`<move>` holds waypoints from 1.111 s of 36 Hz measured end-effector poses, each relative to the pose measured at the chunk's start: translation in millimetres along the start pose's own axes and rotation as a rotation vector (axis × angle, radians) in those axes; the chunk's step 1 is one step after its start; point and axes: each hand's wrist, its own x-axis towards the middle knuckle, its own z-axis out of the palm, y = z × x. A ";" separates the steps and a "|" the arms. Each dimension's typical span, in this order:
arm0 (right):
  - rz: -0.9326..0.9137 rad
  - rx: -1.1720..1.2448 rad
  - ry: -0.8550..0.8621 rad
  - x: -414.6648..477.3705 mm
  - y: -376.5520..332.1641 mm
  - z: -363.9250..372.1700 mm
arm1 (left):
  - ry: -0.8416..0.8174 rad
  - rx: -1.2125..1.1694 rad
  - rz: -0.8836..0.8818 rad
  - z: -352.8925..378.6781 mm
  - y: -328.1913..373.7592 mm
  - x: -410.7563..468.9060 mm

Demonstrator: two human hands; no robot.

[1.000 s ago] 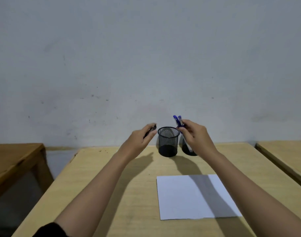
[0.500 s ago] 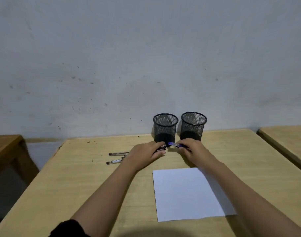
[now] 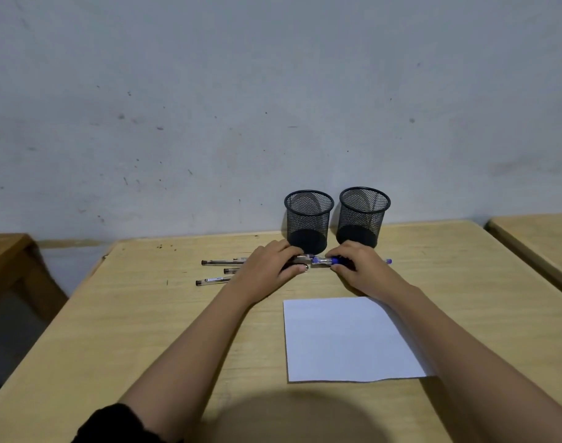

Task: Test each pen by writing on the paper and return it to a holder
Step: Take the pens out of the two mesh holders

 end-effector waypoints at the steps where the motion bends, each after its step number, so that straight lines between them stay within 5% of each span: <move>1: 0.004 -0.003 -0.002 -0.2 0.1 -0.1 | -0.003 -0.008 -0.005 -0.3 -0.1 -1.0; 40: 0.166 -0.297 0.086 -20.4 -4.9 -19.3 | 0.067 -0.069 -0.077 -3.2 5.4 -25.6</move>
